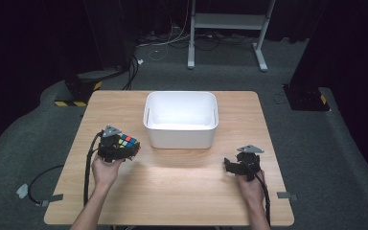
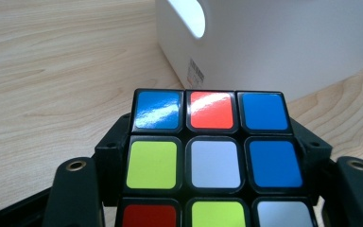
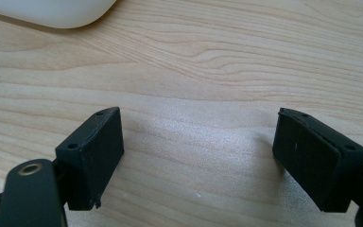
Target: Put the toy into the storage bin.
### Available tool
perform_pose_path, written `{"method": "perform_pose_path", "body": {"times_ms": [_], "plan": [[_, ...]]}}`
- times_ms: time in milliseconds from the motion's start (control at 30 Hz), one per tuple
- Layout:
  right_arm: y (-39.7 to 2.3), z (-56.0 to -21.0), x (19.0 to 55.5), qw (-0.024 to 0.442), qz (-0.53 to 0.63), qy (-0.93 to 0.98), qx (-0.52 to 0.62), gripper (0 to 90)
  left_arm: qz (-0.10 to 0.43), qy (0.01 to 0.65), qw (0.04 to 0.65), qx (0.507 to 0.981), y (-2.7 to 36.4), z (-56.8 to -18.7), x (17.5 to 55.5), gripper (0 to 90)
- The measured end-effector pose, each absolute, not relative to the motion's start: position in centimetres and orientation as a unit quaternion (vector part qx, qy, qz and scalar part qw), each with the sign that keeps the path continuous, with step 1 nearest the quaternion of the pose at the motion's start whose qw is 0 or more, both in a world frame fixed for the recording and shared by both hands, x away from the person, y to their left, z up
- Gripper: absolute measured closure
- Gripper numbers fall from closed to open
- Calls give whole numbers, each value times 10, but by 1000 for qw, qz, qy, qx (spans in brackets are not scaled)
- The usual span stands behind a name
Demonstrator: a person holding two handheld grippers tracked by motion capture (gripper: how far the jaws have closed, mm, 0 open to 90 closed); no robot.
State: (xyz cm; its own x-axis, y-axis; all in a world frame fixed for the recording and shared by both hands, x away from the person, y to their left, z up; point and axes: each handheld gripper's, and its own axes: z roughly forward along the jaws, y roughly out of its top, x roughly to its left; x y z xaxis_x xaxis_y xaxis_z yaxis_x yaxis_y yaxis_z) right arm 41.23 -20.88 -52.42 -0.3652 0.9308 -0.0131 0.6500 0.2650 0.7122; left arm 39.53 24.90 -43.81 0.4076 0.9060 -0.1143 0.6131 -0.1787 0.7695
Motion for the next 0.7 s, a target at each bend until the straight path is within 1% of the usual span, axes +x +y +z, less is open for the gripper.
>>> {"method": "perform_pose_path", "body": {"times_ms": [700], "plan": [[-209, -524, 412, 223, 316, 764, 517, 172, 183, 488, 407, 750, 247, -402, 395, 337]]}}
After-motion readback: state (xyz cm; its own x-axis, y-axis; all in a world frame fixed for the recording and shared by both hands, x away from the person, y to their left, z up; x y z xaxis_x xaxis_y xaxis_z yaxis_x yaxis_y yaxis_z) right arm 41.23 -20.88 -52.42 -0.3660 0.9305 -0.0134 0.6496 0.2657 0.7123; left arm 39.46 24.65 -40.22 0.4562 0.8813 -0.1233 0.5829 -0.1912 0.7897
